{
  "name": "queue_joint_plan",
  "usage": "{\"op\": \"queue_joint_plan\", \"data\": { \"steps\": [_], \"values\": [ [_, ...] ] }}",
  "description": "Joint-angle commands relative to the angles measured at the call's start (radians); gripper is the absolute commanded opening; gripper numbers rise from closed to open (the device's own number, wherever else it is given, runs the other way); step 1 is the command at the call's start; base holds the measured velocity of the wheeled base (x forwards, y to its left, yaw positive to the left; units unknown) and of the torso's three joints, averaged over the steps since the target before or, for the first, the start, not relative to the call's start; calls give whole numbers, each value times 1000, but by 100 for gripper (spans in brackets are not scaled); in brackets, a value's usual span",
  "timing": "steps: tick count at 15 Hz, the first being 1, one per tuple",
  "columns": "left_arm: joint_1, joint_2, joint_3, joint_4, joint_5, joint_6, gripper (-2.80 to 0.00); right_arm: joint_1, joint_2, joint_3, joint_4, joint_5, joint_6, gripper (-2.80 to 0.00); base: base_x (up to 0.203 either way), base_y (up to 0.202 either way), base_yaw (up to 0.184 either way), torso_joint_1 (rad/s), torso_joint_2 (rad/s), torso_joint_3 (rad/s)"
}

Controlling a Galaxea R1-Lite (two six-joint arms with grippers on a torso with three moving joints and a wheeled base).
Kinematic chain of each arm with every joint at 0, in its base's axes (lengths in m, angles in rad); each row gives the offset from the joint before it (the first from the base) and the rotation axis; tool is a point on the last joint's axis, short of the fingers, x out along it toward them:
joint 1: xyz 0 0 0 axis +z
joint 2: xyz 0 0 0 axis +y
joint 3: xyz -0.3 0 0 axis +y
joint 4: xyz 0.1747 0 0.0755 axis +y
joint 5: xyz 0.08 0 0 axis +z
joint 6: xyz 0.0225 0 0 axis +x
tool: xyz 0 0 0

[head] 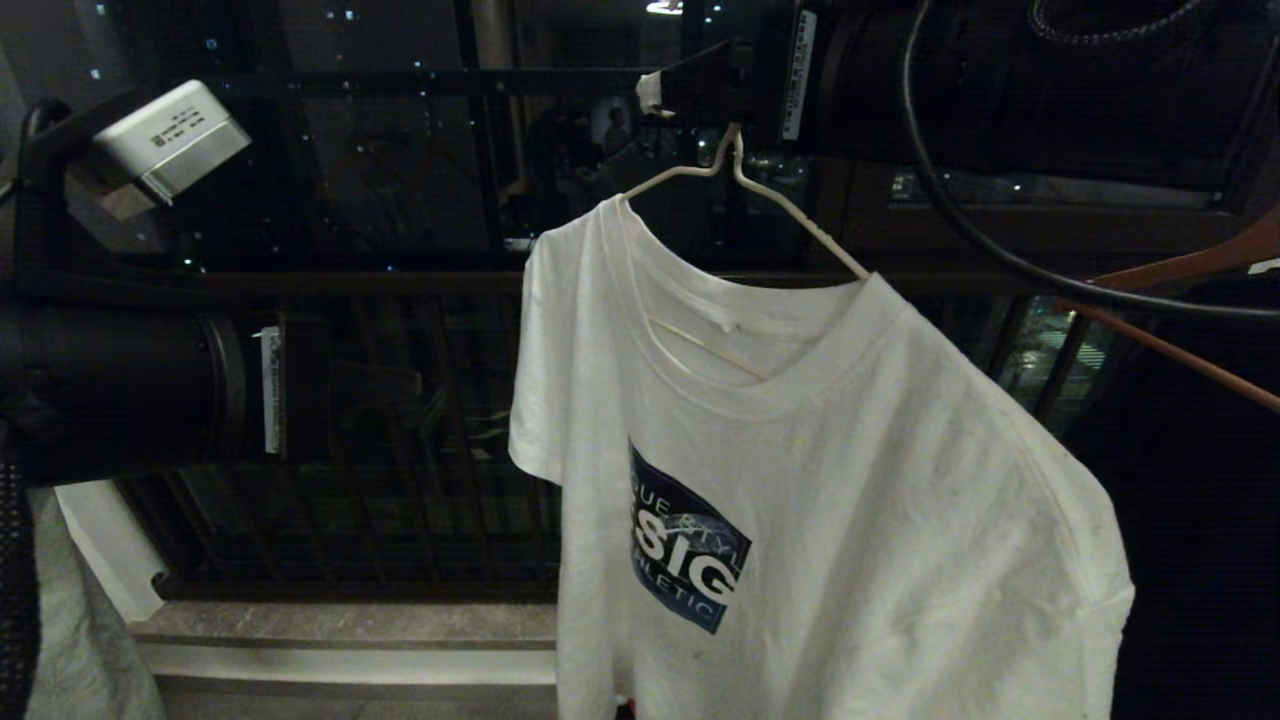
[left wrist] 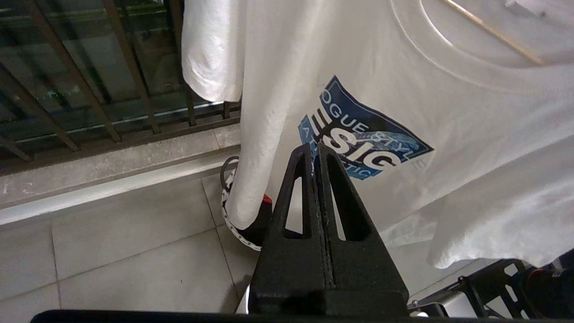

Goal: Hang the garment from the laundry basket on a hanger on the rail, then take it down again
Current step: Take the clothes off the clothes rack

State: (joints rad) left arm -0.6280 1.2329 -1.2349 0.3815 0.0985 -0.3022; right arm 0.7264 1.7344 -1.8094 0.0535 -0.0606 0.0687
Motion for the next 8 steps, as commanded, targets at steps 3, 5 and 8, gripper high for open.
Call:
{"op": "queue_joint_plan", "data": {
  "steps": [3,5,8],
  "values": [
    [1,-3,0,2,1,-3,-280,1,19,-2,-4,-1,0,0,0,0,0,0,0,0],
    [16,2,0,2,1,-2,-280,1,17,0,-4,1,1,-280,0,0,0,0,0,0],
    [17,-1,-2,2,1,-1,-280,1,2,21,-4,2,5,-280,0,0,0,0,0,0]
  ]
}}
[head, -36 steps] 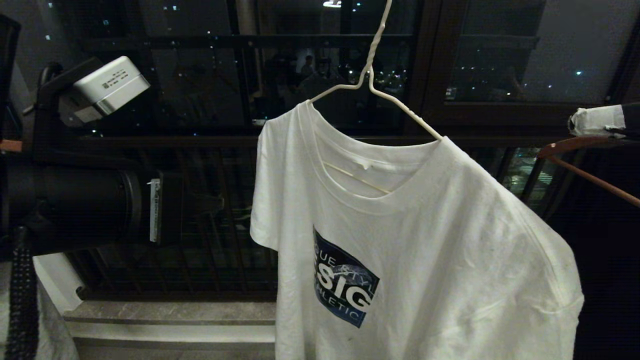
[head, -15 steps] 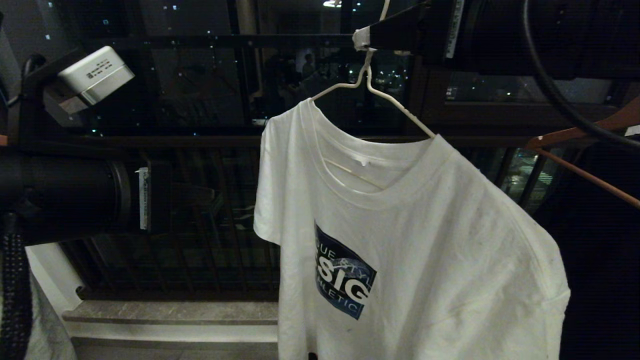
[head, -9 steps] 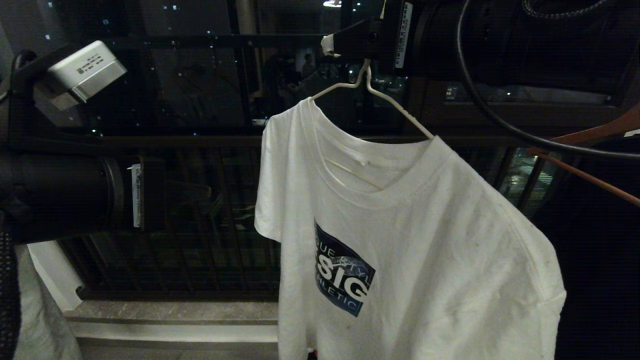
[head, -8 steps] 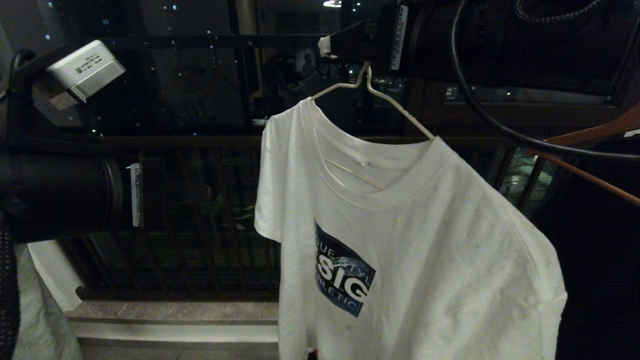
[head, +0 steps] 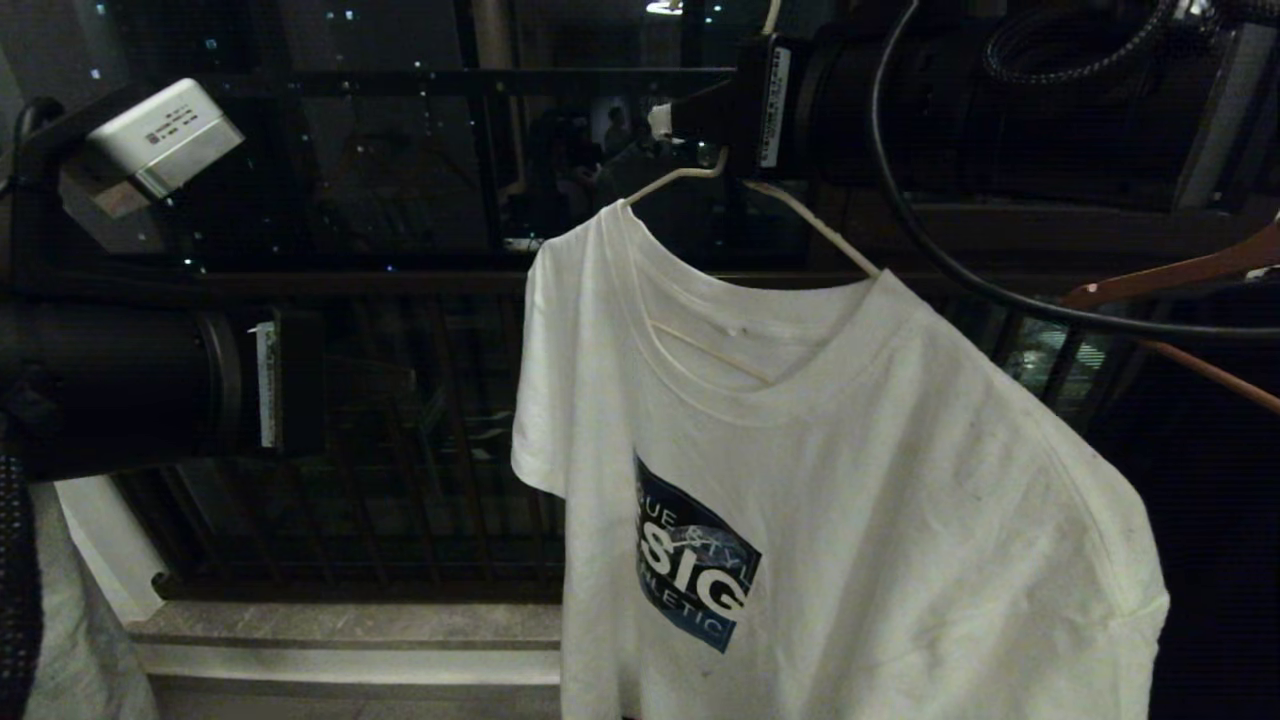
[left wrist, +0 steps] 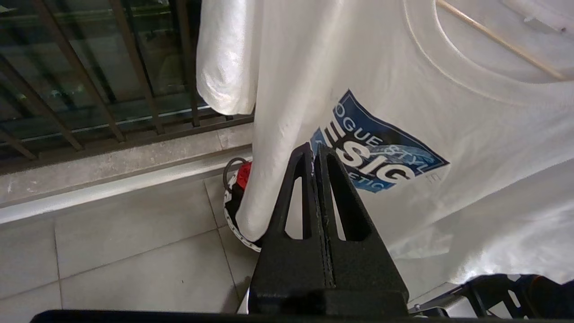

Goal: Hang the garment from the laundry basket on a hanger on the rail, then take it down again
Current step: Take the clothes off the clothes rack

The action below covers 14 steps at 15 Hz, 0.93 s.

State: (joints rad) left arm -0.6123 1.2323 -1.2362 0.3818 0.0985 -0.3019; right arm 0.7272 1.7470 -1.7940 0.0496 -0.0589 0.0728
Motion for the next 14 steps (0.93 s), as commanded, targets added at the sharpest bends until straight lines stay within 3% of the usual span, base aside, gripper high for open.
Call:
{"op": "queue_joint_plan", "data": {
  "steps": [1,14],
  "values": [
    [2,-1,-2,2,1,-2,-280,1,-22,16,1,2,1,-280,0,0,0,0,0,0],
    [8,6,-3,2,1,-2,-280,27,-85,54,3,-2,1,-280,0,0,0,0,0,0]
  ]
}}
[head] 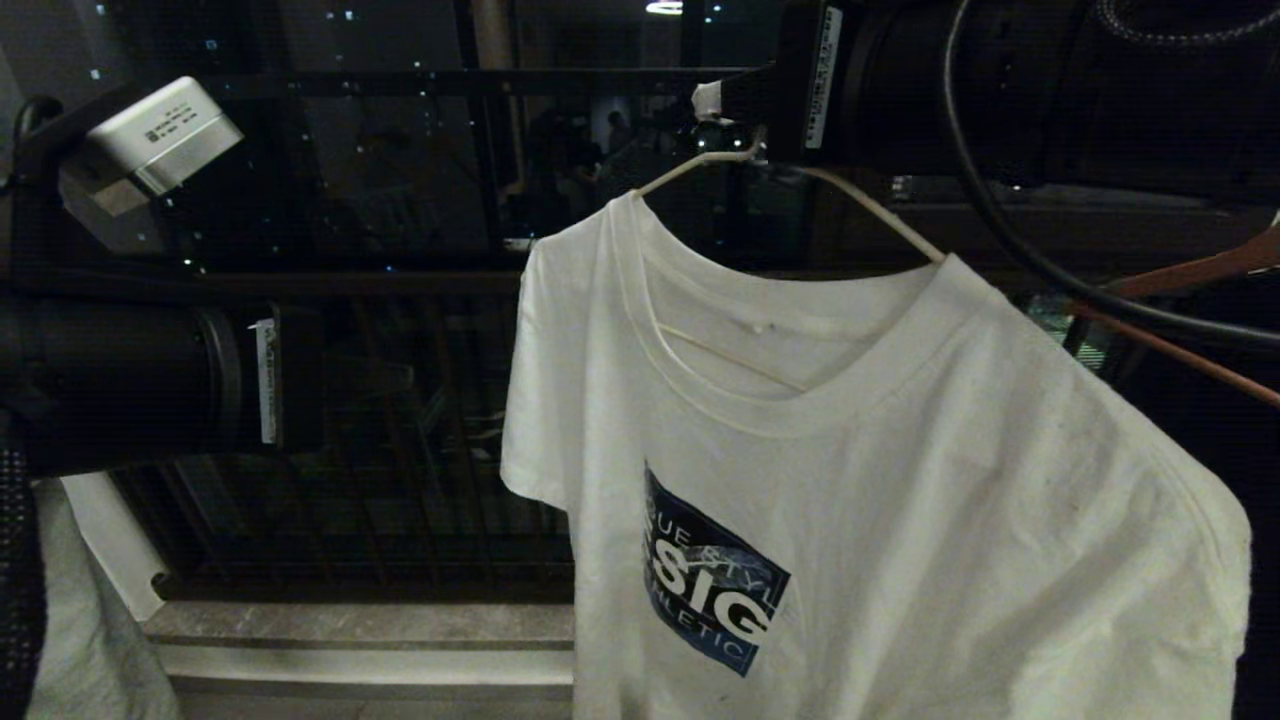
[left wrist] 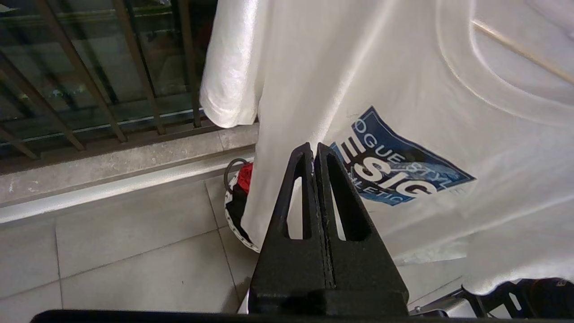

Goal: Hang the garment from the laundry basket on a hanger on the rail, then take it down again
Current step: Take the clothes off the clothes rack

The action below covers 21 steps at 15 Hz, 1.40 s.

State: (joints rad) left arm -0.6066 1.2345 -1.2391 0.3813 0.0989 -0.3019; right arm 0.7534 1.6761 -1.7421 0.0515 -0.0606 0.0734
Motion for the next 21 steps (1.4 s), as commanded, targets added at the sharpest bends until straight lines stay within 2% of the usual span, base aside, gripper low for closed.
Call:
{"op": "queue_joint_plan", "data": {
  "steps": [1,16,21],
  "values": [
    [2,4,0,2,1,-2,-280,1,-19,3,1,-2,0,-280,0,0,0,0,0,0],
    [4,5,-3,2,1,-2,-280,95,-136,20,56,-52,-23,-280,0,0,0,0,0,0],
    [4,29,-2,2,-1,-3,-280,83,-188,210,51,-57,-12,-280,0,0,0,0,0,0]
  ]
}}
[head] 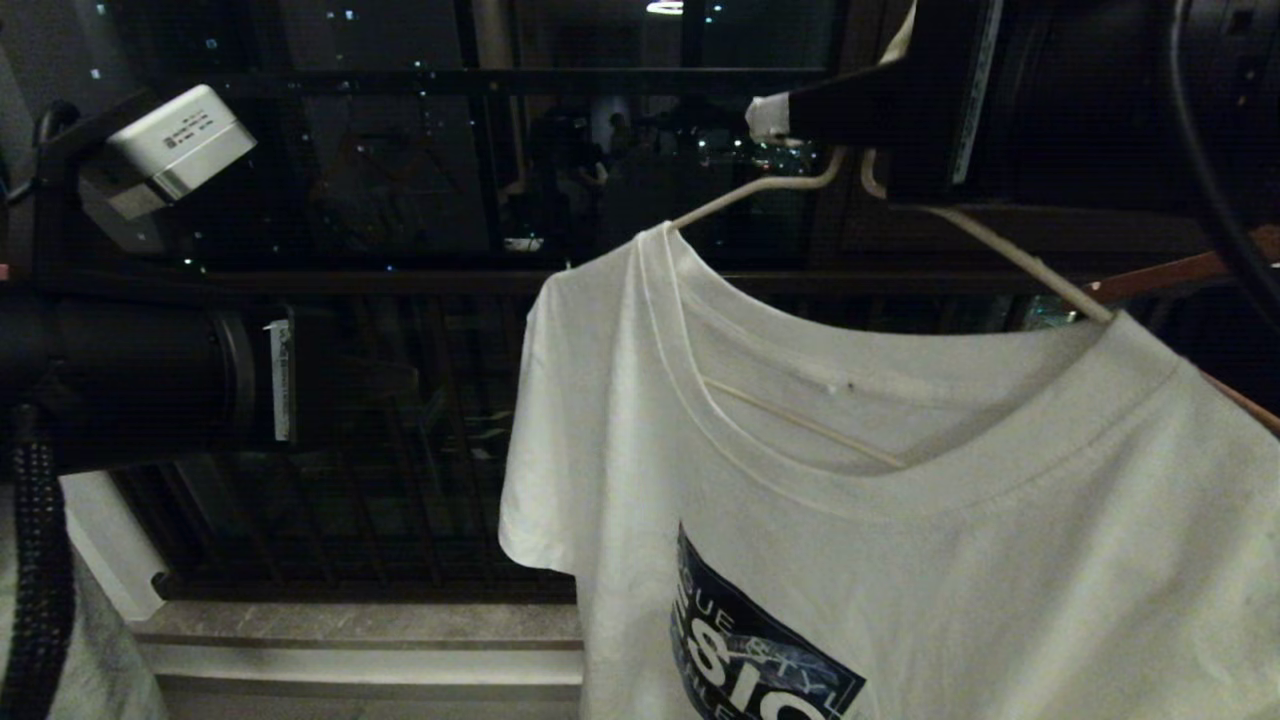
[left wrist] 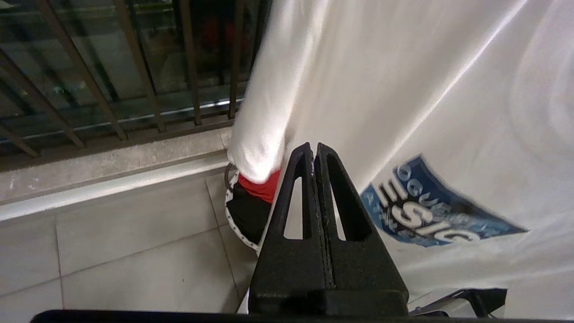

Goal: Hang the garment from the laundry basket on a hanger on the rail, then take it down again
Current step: Take the clothes off the clothes rack

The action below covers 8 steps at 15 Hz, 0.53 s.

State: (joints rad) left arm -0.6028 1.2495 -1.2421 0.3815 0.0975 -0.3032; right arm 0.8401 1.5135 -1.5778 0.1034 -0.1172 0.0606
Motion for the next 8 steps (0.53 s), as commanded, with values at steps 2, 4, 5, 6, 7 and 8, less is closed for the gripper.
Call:
{"op": "queue_joint_plan", "data": {
  "steps": [2,4,5,6,7,8],
  "values": [
    [0,27,3,2,0,-2,-280,-7,-51,107,-6,-1,34,-280,0,0,0,0,0,0],
    [0,37,6,2,-1,-2,-280,-11,-56,138,-34,-2,47,-280,0,0,0,0,0,0],
    [-2,38,11,2,-1,-2,-280,-21,-64,165,-56,0,48,-280,0,0,0,0,0,0],
    [-2,39,15,2,-1,-2,-280,-32,-72,201,-85,4,48,-280,0,0,0,0,0,0],
    [-2,41,15,2,-2,-2,-280,-52,-76,245,-123,19,50,-280,0,0,0,0,0,0],
    [-2,44,15,2,-2,-2,-280,-85,-78,293,-162,52,51,-280,0,0,0,0,0,0]
  ]
}}
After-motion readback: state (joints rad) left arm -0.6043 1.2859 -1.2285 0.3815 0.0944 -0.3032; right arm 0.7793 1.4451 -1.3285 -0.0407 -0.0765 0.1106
